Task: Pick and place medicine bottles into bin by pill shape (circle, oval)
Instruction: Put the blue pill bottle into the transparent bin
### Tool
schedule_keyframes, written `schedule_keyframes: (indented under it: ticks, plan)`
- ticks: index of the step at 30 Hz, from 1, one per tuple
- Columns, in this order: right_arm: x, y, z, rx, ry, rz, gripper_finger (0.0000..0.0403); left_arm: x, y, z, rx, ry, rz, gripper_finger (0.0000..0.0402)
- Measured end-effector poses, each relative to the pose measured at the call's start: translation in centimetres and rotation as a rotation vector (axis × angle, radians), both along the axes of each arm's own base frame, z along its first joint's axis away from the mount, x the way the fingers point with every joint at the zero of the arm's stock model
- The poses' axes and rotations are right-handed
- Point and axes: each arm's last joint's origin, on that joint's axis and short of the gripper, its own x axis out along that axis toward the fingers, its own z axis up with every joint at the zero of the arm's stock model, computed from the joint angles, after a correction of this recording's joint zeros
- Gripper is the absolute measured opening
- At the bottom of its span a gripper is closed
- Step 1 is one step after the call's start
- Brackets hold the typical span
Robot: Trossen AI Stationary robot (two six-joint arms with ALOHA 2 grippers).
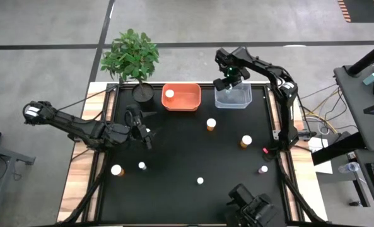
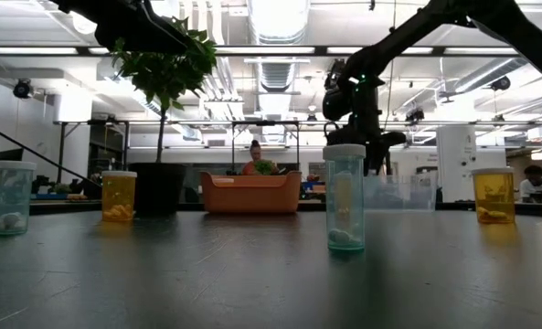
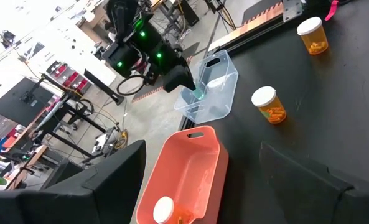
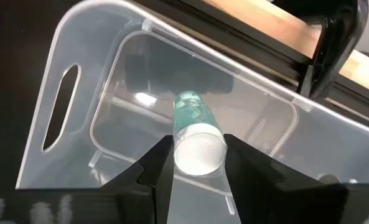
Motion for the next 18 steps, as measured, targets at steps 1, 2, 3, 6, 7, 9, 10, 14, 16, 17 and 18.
schedule_keyframes:
  ticks: [1, 2, 3, 6, 7, 9, 10, 14, 16, 17, 18]
  plan:
    - [0.04, -0.05, -0.09, -0.001, 0.0, 0.0, 0.0124, 0.0, 0.0, 0.0, 0.0, 0.0, 0.0, 0.0297]
    - [0.07, -0.08, -0.19, 0.0, 0.0, -0.001, 0.0124, 0.0, 0.0, 0.0, 0.0, 0.0, 0.0, 0.0297]
    - [0.08, -0.09, -0.27, 0.002, 0.002, -0.001, 0.0124, 0.0, 0.0, 0.0, 0.0, 0.0, 0.0, 0.0297]
    - [0.15, -0.2, -0.53, 0.004, 0.004, -0.002, 0.0125, 0.0, 0.0, 0.0, 0.0, 0.0, 0.0, 0.0297]
    - [0.18, -0.21, -0.59, 0.004, 0.004, -0.002, 0.0125, 0.0, 0.0, 0.0, 0.0, 0.0, 0.0, 0.0297]
    - [0.21, -0.24, -0.7, 0.006, 0.006, -0.002, 0.0125, 0.0, 0.0, 0.0, 0.0, 0.0, 0.0, 0.0297]
    - [0.21, -0.25, -0.73, 0.006, 0.007, -0.001, 0.0127, 0.0, 0.0, 0.0, 0.0, 0.0, 0.0, 0.0297]
    - [0.23, -0.27, -0.75, 0.005, 0.005, -0.002, 0.0145, 0.0, 0.0, 0.0, 0.0, 0.0, 0.0, 0.0297]
    - [0.23, -0.27, -0.75, 0.005, 0.005, -0.002, 0.0159, 0.0, 0.0, 0.0, 0.0, 0.0, 0.0, 0.0297]
    - [0.24, -0.28, -0.75, 0.004, 0.004, -0.002, 0.0167, 0.0, 0.0, 0.0, 0.0, 0.0, 0.0, 0.0297]
    - [0.24, -0.28, -0.75, 0.004, 0.004, -0.002, 0.0175, 0.0, 0.0, 0.0, 0.0, 0.0, 0.0, 0.0297]
